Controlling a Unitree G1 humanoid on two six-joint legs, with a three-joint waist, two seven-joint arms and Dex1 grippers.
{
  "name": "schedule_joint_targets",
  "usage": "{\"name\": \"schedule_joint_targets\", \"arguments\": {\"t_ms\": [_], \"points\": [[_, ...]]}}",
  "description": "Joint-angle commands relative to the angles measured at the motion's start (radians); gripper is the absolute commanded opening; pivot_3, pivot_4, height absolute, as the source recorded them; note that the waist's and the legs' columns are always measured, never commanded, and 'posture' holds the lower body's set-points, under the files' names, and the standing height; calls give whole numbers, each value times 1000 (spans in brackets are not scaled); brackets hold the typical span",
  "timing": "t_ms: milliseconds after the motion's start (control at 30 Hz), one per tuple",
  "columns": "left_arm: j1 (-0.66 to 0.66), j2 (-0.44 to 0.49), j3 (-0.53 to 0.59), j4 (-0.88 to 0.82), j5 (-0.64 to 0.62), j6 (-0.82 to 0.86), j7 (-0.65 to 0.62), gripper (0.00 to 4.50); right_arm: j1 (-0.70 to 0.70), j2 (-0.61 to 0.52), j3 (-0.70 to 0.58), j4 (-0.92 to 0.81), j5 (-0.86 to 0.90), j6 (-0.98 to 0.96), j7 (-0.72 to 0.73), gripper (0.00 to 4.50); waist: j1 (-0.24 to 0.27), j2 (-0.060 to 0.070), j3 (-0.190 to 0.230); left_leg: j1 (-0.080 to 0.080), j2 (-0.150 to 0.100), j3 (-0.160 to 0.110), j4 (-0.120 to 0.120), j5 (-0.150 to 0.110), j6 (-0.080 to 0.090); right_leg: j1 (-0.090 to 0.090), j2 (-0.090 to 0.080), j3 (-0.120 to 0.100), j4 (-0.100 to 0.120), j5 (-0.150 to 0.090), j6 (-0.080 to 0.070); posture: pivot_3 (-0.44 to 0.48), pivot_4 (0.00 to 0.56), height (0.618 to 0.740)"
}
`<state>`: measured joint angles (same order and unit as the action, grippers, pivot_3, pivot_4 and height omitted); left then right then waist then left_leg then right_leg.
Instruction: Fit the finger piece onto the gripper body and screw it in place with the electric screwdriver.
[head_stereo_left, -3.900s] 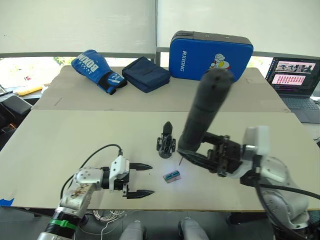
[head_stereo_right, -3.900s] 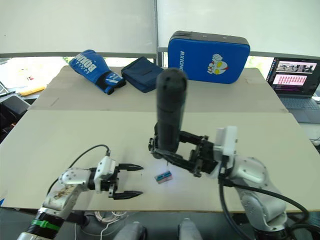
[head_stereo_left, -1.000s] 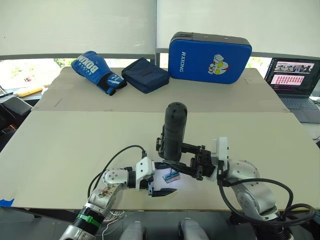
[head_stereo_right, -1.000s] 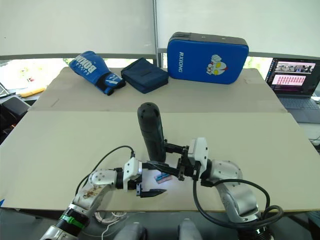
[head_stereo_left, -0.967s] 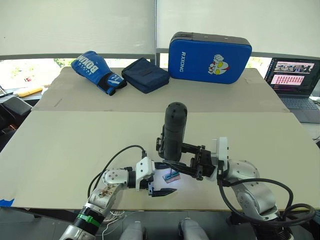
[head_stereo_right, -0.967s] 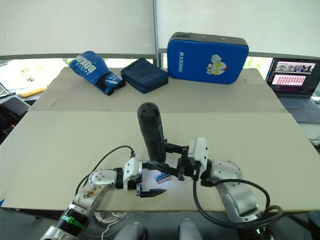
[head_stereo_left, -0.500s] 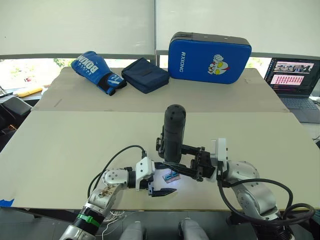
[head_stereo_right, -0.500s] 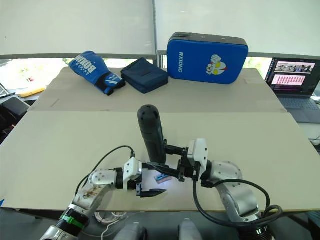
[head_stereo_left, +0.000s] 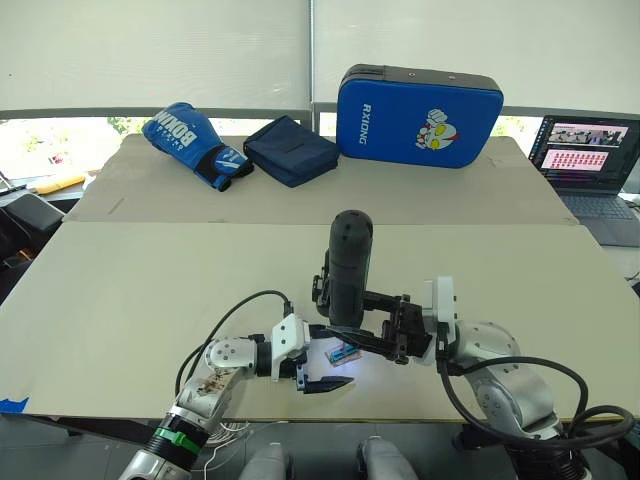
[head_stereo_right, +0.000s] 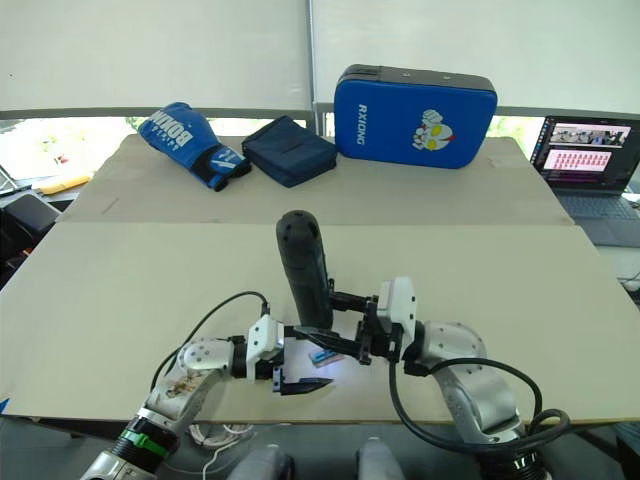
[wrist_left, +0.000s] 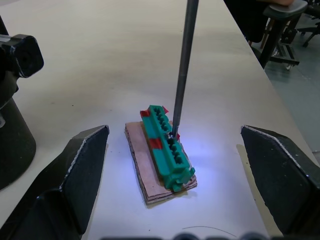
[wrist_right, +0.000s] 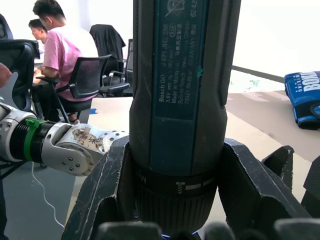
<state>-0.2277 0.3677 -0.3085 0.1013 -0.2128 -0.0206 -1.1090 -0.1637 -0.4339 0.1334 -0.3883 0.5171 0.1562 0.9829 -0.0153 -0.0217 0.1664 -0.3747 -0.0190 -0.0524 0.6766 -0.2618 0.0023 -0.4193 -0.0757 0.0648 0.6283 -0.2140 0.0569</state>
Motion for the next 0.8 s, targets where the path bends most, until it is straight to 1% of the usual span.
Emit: {"name": "schedule_joint_targets", "arguments": {"t_ms": [33, 233, 500, 800], "points": [[23, 1, -22, 40, 17, 18, 1, 4450, -14, -1, -18, -28, 23, -9, 1, 1922, 0, 0, 0, 0, 0, 0, 0, 0, 0, 0, 0, 0, 0, 0, 0, 0, 150, 740], [24, 1, -22, 33, 16, 23, 1, 4450, -20, 7, -17, -10, 4, -29, -7, 1922, 0, 0, 0, 0, 0, 0, 0, 0, 0, 0, 0, 0, 0, 0, 0, 0, 150, 740], [26, 3, -16, 25, 12, 30, 6, 4450, -16, 7, -22, -21, 25, -21, 0, 1922, 0, 0, 0, 0, 0, 0, 0, 0, 0, 0, 0, 0, 0, 0, 0, 0, 150, 740], [34, -3, 15, 14, -7, 45, 41, 4450, -73, 35, -43, -15, 40, -29, -29, 1922, 1, 0, 0, 0, 0, 0, 0, 0, 0, 0, 0, 0, 0, 0, 0, 0, 150, 740]]}}
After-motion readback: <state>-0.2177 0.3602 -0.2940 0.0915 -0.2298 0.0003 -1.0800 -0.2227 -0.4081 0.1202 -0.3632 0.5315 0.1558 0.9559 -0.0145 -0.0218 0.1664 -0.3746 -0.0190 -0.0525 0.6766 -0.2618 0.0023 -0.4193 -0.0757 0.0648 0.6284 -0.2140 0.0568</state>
